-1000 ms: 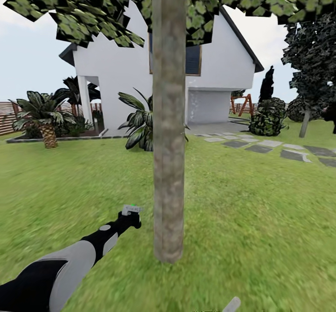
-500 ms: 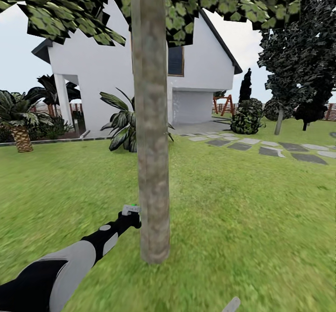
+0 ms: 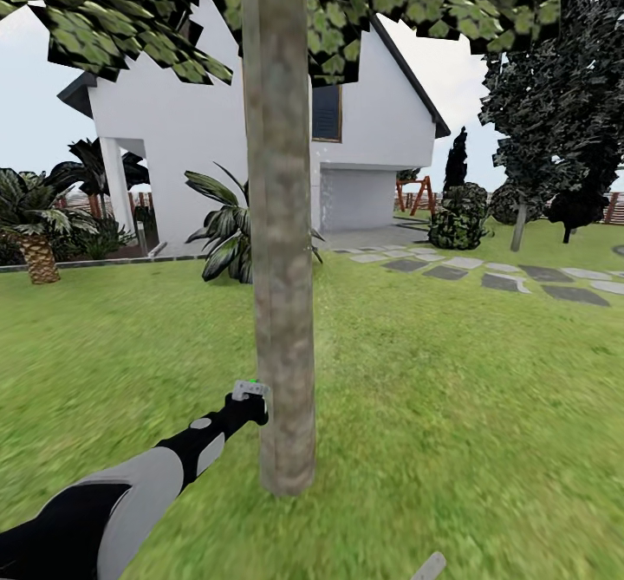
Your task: In the garden, pick up the pesticide atomizer on the floor and spray pesticide onto both trees until each tree trunk is fully covered.
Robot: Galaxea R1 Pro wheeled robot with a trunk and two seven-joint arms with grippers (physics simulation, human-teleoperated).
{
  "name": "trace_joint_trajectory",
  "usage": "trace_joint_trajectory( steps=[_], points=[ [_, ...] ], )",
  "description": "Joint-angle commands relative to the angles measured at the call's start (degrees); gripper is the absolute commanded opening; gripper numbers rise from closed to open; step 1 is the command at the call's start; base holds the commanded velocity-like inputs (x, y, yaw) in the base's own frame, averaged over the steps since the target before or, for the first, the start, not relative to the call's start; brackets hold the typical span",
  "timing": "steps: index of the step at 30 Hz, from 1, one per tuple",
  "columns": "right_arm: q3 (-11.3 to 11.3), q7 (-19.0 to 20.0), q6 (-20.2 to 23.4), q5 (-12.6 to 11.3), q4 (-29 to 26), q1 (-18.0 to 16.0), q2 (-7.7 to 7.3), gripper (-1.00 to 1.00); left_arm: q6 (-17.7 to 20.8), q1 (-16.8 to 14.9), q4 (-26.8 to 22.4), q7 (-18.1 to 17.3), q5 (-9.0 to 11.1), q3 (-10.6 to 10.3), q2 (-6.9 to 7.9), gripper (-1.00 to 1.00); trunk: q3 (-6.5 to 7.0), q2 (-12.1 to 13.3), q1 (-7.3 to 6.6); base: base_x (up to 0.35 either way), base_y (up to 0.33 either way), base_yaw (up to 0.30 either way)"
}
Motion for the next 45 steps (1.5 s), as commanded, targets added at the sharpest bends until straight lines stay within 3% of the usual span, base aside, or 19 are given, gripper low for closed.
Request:
trace_joint_trajectory(
  steps=[1, 7, 10, 16, 19, 20, 23, 25, 27, 30, 36, 39, 41, 43, 44, 45],
  points=[
    [0.00, 0.02, 0.00, 0.00, 0.00, 0.00, 0.29, 1.00, -0.01, 0.00, -0.01, 0.06, -0.02, 0.04, -0.01, -1.00, 0.00, 0.00, 0.00, 0.031, 0.000, 0.000],
    [0.00, 0.04, -0.01, 0.07, 0.00, 0.00, 0.78, 1.00, 0.02, 0.00, -0.01, 1.32, 0.16, 0.06, -0.02, -1.00, 0.00, 0.00, 0.00, 0.004, 0.000, 0.000],
    [0.00, 0.04, 0.00, 0.07, 0.00, 0.00, 0.79, 1.00, 0.01, 0.00, -0.01, 6.58, 0.30, 0.05, -0.04, -1.00, 0.00, 0.00, 0.00, 0.000, 0.000, 0.000],
    [0.00, 0.04, -0.05, 0.07, 0.00, 0.00, 0.80, 1.00, 0.06, 0.00, -0.08, 12.14, 0.13, 0.04, -0.28, -1.00, 0.00, 0.00, 0.00, 0.000, 0.000, 0.000],
    [0.00, 0.04, -0.07, 0.07, 0.00, 0.23, 0.80, 1.00, -0.05, 0.00, -0.09, 21.63, 0.00, -0.05, -0.34, -1.00, 0.00, 0.00, 0.00, 0.000, 0.000, 0.000],
    [0.00, 0.04, -0.06, 0.07, 0.00, 0.31, 0.80, 1.00, -0.12, 0.00, -0.09, 23.14, -0.05, -0.22, -0.45, -1.00, 0.00, 0.00, 0.00, 0.000, 0.000, 0.000],
    [0.00, 0.04, -0.07, 0.10, 0.00, 0.36, 0.80, 1.00, -0.17, 0.00, -0.11, 17.71, -0.98, -0.31, -2.24, -1.00, 0.00, 0.00, 0.00, 0.000, 0.000, 0.000],
    [0.00, 0.04, -0.08, 0.17, 0.00, 0.41, 0.80, 1.00, -0.12, 0.00, -0.11, 14.71, -4.45, -0.35, -3.84, -1.00, 0.00, 0.00, 0.00, 0.000, 0.000, 0.000],
    [0.00, 0.04, -0.08, 0.21, 0.00, 0.43, 0.80, 1.00, -0.12, 0.00, -0.10, 13.83, -6.70, -0.29, -4.49, -1.00, 0.00, 0.00, 0.00, 0.000, 0.000, 0.000],
    [0.00, 0.04, -0.08, 0.24, 0.00, 0.44, 0.80, 1.00, -0.17, 0.00, -0.10, 13.32, -8.11, -0.17, -4.62, -1.00, 0.00, 0.00, 0.00, 0.000, 0.000, 0.000],
    [0.20, 0.01, -0.08, 0.24, -0.12, 0.44, 0.80, 1.00, 0.00, 0.00, -0.10, 13.37, -8.31, -0.05, -4.43, -1.00, 0.00, 0.00, 0.00, 0.000, 0.000, 0.000],
    [0.30, -0.03, -0.02, 0.29, -0.34, 0.44, 0.76, 1.00, 0.79, 0.00, -0.29, 13.31, -7.20, 0.12, -4.19, -1.00, 0.00, 0.00, 0.00, 0.000, 0.000, 0.000],
    [0.37, -0.04, 0.02, 0.32, -1.06, 0.44, 0.79, 1.00, 7.31, 0.00, -5.26, 13.18, -5.27, 0.12, -4.19, -1.00, 0.00, 0.00, 0.00, 0.000, 0.000, 0.000],
    [0.41, -0.05, 0.10, 0.33, -1.46, 0.41, 0.85, 1.00, 19.50, 0.00, -14.84, 13.12, -3.85, 0.21, -4.09, -1.00, 0.00, 0.00, 0.00, 0.000, 0.000, 0.000],
    [0.41, -0.05, 0.13, 0.33, -1.55, 0.40, 0.87, 1.00, 22.73, 0.00, -17.44, 13.11, -3.59, 0.21, -4.06, -1.00, 0.00, 0.00, 0.00, 0.000, 0.000, 0.000],
    [0.42, -0.05, 0.20, 0.35, -1.77, 0.41, 0.97, 1.00, 28.71, 0.00, -22.55, 13.08, -3.21, 0.21, -4.03, -1.00, 0.00, 0.00, 0.00, 0.000, 0.000, 0.000]
  ],
)
